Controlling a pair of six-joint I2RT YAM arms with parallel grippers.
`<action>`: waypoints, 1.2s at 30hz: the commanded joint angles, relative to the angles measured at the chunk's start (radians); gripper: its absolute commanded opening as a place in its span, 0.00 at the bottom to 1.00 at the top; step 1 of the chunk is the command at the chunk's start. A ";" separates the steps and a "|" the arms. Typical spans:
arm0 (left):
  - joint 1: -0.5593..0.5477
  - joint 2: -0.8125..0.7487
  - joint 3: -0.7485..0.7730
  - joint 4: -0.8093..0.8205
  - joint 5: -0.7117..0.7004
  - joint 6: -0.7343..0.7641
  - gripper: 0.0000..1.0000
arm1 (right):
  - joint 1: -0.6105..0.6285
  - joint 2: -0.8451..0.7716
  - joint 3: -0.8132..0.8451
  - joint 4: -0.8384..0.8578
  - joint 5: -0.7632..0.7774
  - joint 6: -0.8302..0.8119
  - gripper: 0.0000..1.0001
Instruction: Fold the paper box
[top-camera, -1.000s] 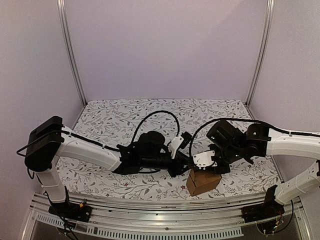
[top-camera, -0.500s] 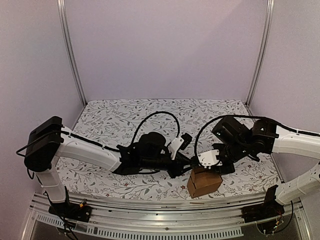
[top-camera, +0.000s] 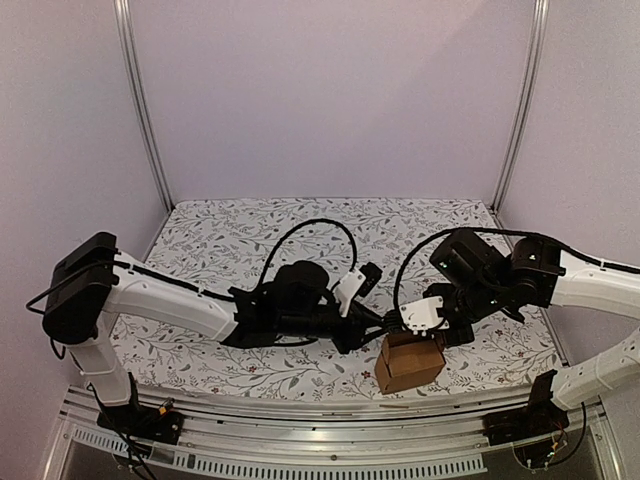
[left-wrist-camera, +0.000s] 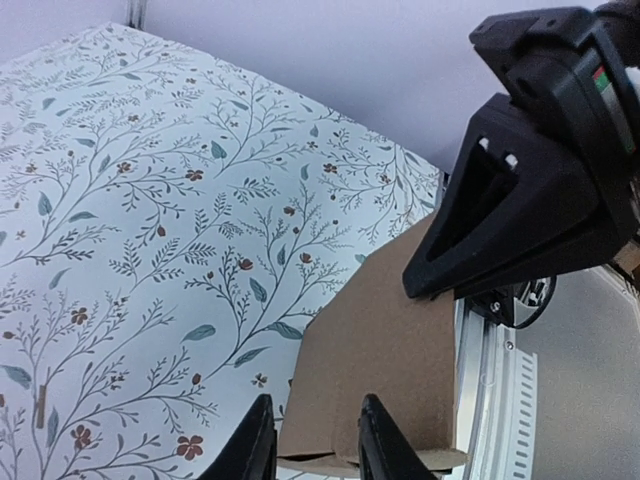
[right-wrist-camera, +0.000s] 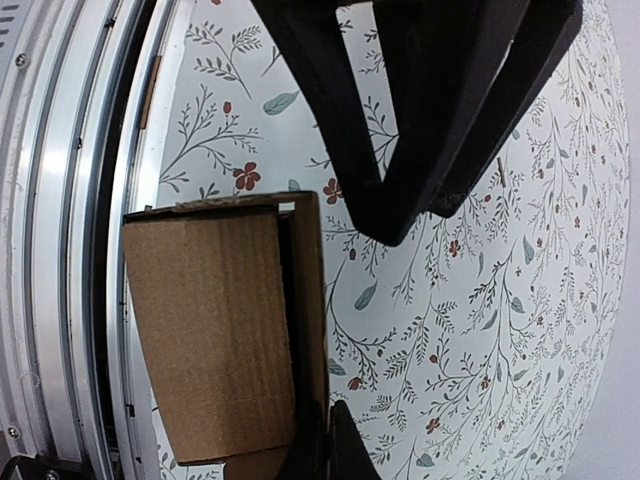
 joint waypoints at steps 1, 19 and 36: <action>0.017 -0.076 -0.035 -0.025 -0.032 0.011 0.29 | -0.003 -0.004 0.015 0.008 0.015 -0.016 0.00; 0.097 -0.192 -0.139 -0.066 -0.061 0.040 0.31 | -0.093 0.160 0.056 0.214 0.098 -0.116 0.00; 0.104 -0.007 -0.062 0.022 -0.060 -0.007 0.29 | -0.142 0.213 0.030 0.272 0.091 -0.166 0.00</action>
